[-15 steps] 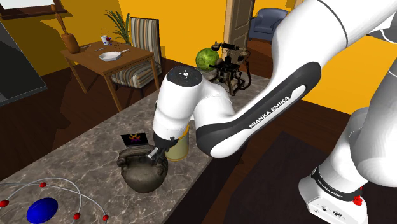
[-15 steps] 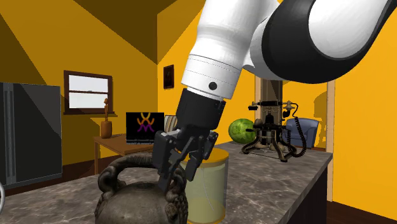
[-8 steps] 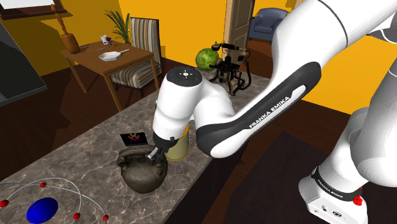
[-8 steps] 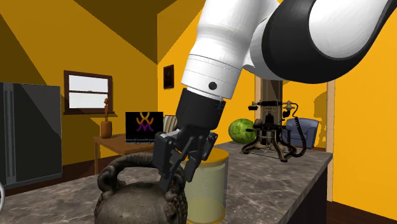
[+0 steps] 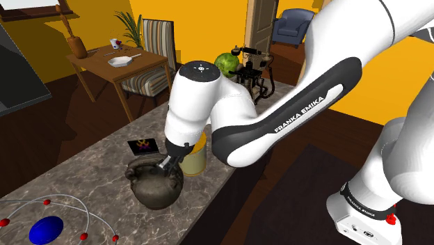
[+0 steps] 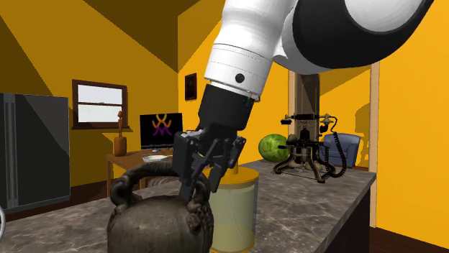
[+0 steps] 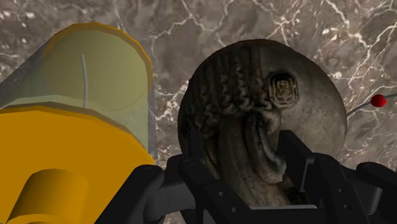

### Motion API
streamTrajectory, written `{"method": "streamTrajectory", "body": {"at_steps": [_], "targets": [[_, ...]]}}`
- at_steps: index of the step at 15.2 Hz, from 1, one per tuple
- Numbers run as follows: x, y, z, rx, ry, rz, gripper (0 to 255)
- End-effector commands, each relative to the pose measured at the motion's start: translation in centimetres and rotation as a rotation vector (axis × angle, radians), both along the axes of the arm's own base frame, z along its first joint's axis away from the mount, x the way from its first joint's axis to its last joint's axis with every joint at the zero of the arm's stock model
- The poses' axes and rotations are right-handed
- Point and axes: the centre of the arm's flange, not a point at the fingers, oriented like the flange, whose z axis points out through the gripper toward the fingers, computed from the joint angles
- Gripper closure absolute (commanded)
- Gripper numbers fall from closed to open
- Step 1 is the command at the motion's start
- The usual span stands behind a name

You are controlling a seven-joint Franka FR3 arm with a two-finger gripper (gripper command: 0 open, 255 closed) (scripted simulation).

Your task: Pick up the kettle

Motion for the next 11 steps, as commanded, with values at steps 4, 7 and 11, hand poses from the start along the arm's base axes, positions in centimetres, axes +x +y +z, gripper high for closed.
{"method": "streamTrajectory", "body": {"at_steps": [4, 7, 11], "targets": [[0.0, -0.1, 2.7, 0.001, -0.001, 0.000, 255], [0.0, -0.1, 4.3, 0.001, -0.001, 0.000, 255], [0.0, -0.1, 5.4, 0.001, -0.001, 0.000, 255]]}}
